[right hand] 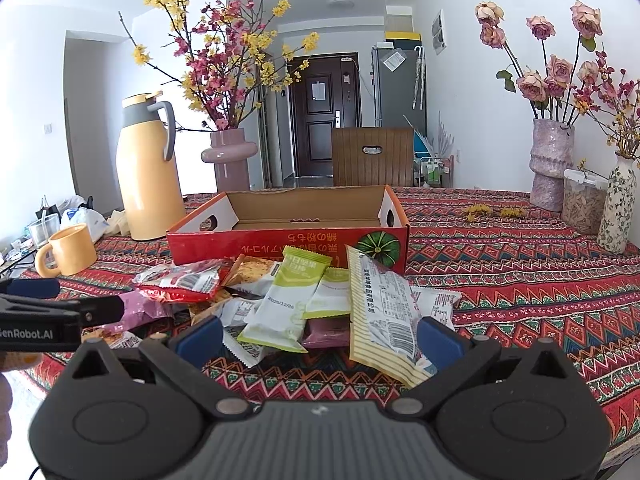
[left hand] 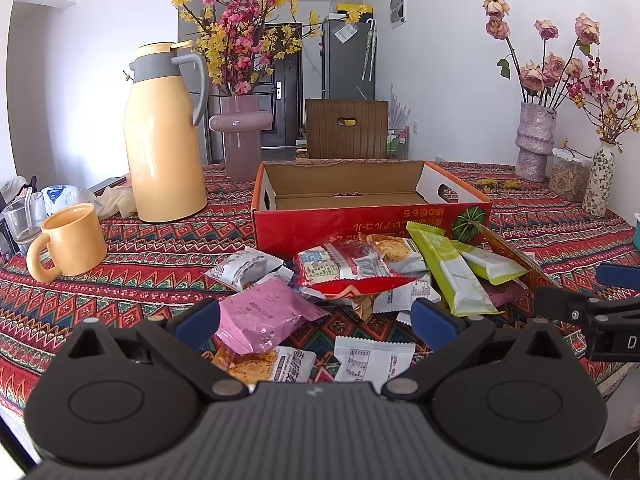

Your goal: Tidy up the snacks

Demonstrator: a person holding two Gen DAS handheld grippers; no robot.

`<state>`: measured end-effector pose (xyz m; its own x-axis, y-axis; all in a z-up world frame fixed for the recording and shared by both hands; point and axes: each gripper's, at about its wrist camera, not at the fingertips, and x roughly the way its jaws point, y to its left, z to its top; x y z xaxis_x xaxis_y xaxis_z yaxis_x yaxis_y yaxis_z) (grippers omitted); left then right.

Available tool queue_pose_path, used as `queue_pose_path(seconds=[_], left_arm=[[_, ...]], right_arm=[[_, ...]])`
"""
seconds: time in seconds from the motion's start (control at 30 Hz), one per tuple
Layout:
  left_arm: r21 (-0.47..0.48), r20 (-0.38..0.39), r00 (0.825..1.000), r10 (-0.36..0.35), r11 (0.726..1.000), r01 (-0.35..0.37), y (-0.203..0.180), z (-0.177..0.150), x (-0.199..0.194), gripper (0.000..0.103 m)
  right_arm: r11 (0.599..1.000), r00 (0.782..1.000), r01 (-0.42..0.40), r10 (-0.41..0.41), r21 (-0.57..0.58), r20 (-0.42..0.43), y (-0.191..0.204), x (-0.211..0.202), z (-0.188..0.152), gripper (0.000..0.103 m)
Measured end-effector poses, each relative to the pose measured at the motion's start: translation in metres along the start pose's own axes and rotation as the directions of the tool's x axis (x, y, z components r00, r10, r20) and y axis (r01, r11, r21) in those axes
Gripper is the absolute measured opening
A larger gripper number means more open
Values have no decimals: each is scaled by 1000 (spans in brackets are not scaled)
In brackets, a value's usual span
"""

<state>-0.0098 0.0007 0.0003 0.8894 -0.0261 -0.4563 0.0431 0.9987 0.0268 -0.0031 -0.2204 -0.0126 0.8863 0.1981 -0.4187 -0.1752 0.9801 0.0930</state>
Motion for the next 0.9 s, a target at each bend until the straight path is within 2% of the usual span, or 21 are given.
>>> queue_pose_path(seconds=[0.43, 0.5, 0.57, 0.67, 0.9], left_arm=[[-8, -2, 1000, 4, 1000, -4, 4, 0, 3, 103], [-12, -3, 1000, 6, 1000, -6, 4, 2, 5, 103], [-16, -6, 1000, 9, 1000, -9, 5, 4, 9, 103], [-23, -8, 1000, 12, 1000, -13, 6, 5, 12, 103], [-36, -19, 999, 27, 999, -27, 9, 7, 21, 103]], right_arm=[[1000, 1000, -13, 13, 28, 12, -9, -1, 3, 102], [1000, 1000, -2, 1, 29, 12, -13, 0, 5, 98], [999, 1000, 4, -4, 34, 6, -19, 4, 8, 87], [999, 1000, 24, -23, 33, -19, -29, 14, 12, 77], [999, 993, 4, 2, 44, -118, -48, 54, 26, 72]])
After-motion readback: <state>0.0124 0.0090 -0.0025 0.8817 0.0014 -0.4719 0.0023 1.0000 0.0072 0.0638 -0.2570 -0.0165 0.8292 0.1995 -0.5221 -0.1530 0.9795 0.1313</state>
